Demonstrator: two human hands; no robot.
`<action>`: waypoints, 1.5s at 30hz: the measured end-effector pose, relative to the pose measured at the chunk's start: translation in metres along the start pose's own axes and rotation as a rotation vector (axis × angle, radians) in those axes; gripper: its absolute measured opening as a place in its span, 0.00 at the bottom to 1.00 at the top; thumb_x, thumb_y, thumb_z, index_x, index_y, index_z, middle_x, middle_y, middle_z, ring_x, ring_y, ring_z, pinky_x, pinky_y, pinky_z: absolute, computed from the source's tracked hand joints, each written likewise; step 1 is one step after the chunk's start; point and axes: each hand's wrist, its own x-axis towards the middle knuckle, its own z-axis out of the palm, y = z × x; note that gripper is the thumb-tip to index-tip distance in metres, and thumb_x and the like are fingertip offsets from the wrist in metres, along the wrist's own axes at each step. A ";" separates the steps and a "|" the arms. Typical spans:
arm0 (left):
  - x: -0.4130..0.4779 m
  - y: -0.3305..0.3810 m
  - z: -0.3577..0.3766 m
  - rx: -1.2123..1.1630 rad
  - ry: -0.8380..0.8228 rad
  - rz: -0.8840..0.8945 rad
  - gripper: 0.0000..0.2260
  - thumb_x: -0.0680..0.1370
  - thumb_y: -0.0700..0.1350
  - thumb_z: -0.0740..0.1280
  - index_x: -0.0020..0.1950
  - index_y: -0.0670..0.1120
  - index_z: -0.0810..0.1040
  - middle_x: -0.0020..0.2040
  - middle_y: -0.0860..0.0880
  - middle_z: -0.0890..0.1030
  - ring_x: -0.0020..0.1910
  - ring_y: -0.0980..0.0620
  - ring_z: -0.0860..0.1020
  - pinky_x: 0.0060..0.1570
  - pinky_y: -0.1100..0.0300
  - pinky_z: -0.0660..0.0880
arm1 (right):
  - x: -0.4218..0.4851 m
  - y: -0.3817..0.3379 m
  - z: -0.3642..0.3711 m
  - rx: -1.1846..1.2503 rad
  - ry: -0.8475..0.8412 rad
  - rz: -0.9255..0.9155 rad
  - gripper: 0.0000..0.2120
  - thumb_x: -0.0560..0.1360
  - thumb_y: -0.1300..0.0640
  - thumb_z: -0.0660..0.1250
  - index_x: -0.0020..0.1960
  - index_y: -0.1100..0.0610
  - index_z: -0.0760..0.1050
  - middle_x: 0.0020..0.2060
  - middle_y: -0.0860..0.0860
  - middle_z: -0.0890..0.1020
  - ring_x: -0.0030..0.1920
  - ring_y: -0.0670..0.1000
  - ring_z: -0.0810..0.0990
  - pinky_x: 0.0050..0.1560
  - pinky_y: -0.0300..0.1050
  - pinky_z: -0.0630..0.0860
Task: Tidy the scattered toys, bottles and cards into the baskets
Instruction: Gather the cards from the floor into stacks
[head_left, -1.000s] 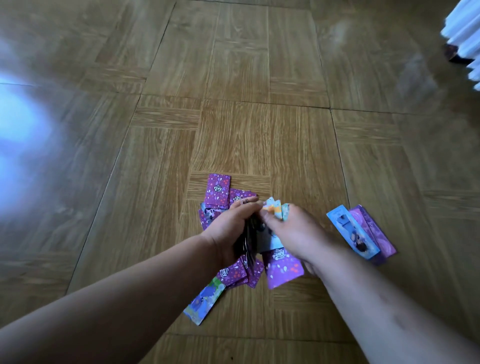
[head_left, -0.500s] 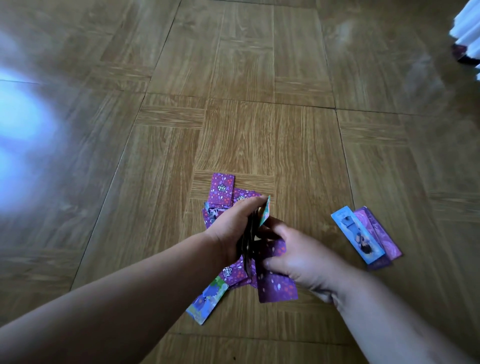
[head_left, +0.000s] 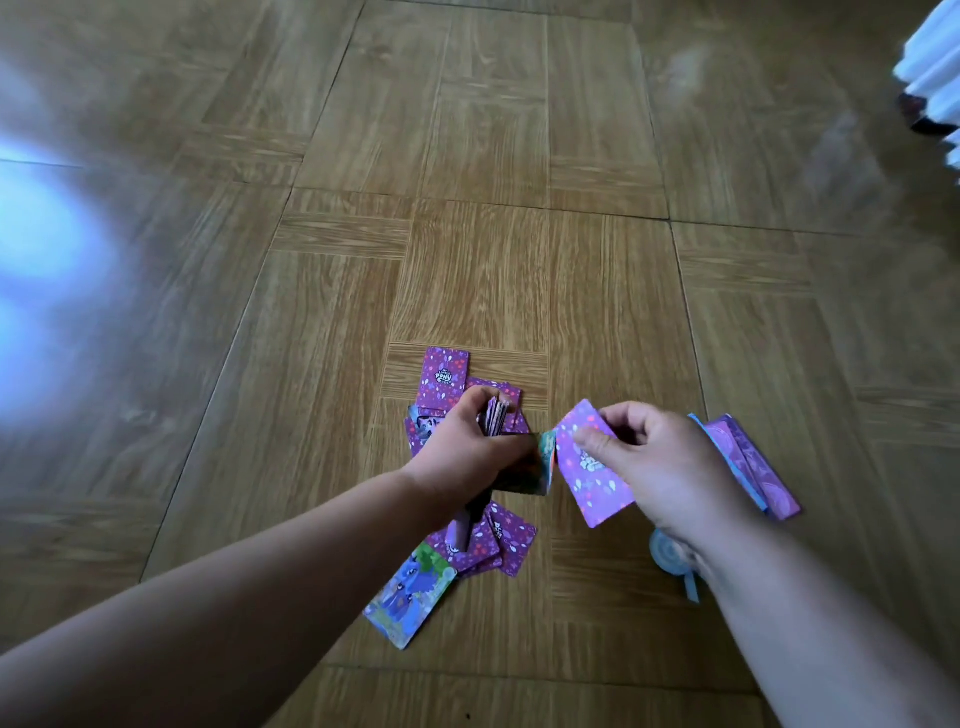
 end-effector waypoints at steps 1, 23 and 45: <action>-0.002 0.000 0.000 0.052 0.010 0.016 0.16 0.70 0.36 0.75 0.47 0.51 0.72 0.39 0.46 0.79 0.35 0.46 0.81 0.45 0.46 0.82 | 0.001 0.003 0.002 -0.075 0.074 -0.013 0.05 0.74 0.52 0.71 0.45 0.53 0.79 0.36 0.46 0.83 0.36 0.44 0.78 0.37 0.39 0.71; -0.032 -0.020 -0.036 -0.538 0.106 -0.215 0.20 0.72 0.53 0.75 0.52 0.40 0.72 0.41 0.41 0.78 0.38 0.45 0.80 0.36 0.57 0.77 | -0.028 -0.013 0.107 -0.403 -0.349 -0.232 0.15 0.76 0.63 0.58 0.59 0.51 0.74 0.54 0.52 0.81 0.56 0.54 0.78 0.54 0.44 0.74; -0.026 -0.014 -0.082 -0.824 0.192 -0.137 0.14 0.78 0.30 0.59 0.59 0.44 0.72 0.54 0.40 0.83 0.49 0.40 0.82 0.56 0.39 0.75 | 0.037 0.004 0.107 0.364 0.090 0.279 0.03 0.73 0.47 0.69 0.44 0.46 0.79 0.45 0.50 0.85 0.50 0.53 0.83 0.54 0.54 0.79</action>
